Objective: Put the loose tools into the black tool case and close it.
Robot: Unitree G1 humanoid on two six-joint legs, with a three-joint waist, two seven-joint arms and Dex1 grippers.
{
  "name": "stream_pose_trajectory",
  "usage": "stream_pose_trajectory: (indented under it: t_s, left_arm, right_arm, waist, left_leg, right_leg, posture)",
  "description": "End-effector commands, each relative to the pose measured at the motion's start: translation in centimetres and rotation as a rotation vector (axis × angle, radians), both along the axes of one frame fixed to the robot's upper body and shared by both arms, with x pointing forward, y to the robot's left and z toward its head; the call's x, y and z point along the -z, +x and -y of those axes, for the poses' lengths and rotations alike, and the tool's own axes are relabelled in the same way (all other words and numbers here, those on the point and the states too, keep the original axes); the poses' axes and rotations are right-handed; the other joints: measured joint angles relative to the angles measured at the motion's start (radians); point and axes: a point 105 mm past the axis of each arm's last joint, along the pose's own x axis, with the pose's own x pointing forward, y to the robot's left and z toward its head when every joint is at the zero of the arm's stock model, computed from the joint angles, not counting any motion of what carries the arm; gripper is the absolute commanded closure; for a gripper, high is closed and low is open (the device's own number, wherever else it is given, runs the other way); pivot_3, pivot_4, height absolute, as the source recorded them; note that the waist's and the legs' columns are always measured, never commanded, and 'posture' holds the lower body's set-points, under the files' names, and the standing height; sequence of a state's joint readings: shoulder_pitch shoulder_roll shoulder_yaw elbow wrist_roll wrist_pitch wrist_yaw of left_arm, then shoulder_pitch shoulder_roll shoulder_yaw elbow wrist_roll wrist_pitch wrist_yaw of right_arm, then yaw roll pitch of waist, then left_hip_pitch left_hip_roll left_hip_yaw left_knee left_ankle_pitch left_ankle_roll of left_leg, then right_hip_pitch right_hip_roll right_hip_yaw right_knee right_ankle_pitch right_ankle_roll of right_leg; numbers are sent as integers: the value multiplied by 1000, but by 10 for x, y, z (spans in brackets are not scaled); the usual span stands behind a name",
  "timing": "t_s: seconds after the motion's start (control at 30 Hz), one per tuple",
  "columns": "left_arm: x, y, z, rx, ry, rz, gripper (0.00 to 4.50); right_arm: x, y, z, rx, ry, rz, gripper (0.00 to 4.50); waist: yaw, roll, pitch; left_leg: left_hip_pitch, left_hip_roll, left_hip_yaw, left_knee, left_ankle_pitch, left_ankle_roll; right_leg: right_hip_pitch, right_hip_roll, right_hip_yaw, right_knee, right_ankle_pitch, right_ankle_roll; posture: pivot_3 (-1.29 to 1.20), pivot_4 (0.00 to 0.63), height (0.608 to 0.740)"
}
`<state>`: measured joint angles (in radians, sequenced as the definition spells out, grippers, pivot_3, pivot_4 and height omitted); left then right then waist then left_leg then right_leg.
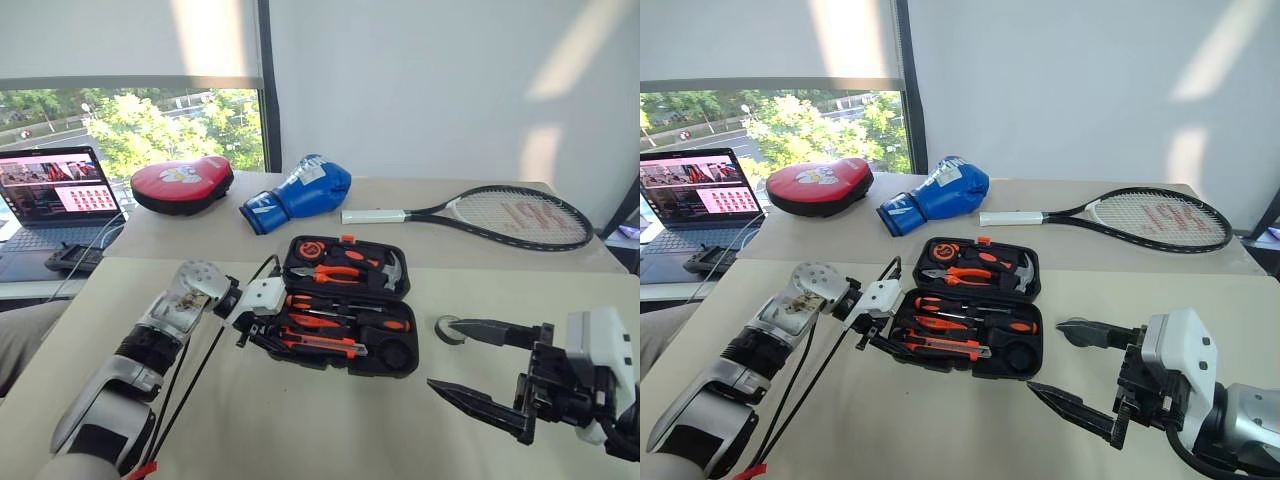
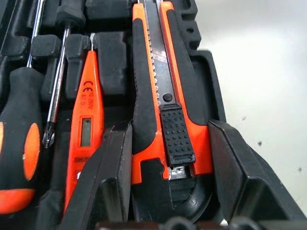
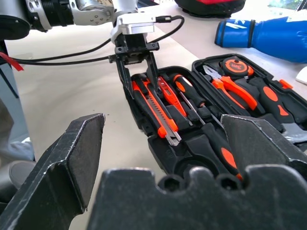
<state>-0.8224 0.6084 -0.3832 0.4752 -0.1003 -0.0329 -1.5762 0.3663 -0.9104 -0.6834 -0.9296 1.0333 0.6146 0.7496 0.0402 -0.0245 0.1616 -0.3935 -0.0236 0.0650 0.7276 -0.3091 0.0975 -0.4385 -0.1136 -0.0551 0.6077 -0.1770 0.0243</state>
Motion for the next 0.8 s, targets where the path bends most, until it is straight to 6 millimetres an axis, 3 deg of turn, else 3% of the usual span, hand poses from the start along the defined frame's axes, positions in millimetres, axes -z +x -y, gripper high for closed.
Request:
stream_pose_trajectory:
  t_s: [0.03, 0.07, 0.13, 0.17, 0.27, 0.4, 0.53, 0.8]
  left_arm:
    - [-3, 3, 3, 36, 29, 45, 2722]
    - [-2, 2, 4, 39, 27, 50, 2722]
    - [-4, 0, 6, 34, -2, 27, 1710]
    - [-7, -1, 7, 26, -20, 9, 1502]
    - [-37, -7, 9, -22, -173, -63, 375]
    - [-64, -14, 5, -138, -318, -181, 375]
    - [-56, -11, 14, -328, -470, -237, 1426]
    - [-3, -6, 20, -601, -492, -170, 4156]
  right_arm:
    - [-8, -4, -2, 0, -6, 42, 0]
    - [-8, -4, -2, 2, -7, 42, 0]
    - [-8, -3, -2, 2, -7, 40, 0]
    - [-8, -3, -2, 2, -7, 40, 0]
    - [-8, -4, -2, 2, -7, 37, 0]
    - [-7, -4, -1, 7, -5, 34, 0]
    - [-7, -3, -2, 15, 1, 33, 0]
    - [-8, -4, 1, 27, -12, 31, 0]
  waist:
    - [1, 0, 0]
    - [1, 0, 0]
    - [0, 0, 0]
    - [0, 0, 0]
    - [-2, 0, 0]
    - [-6, 0, 0]
    - [-4, 1, 0]
    - [1, 0, 0]
  left_leg:
    - [0, 0, 0, 0, 0, 0]
    - [0, 0, 0, 1, 0, 0]
    - [0, 0, 0, 1, 0, 0]
    - [0, 0, 0, 1, 0, 0]
    - [0, 0, 0, 1, 0, 0]
    - [-1, 1, -1, 1, 1, -2]
    - [2, 0, -1, 1, 3, -5]
    - [4, 0, -2, 1, 3, -7]
  right_leg:
    - [0, 0, 0, 0, 0, 0]
    - [0, 0, 0, 0, 0, 1]
    - [1, 0, 0, 0, 0, 1]
    - [1, 0, 0, 0, 0, 1]
    - [0, 0, 0, 0, 0, 1]
    - [-1, 1, 0, 1, -1, 2]
    - [2, 1, 1, 2, -2, 4]
    - [4, -1, 6, 2, -2, 4]
  posture:
    - [0, 150, 740]
    - [0, 150, 740]
    - [0, 150, 740]
    - [0, 150, 740]
    - [0, 150, 740]
    - [0, 150, 740]
    - [0, 150, 740]
    - [0, 150, 740]
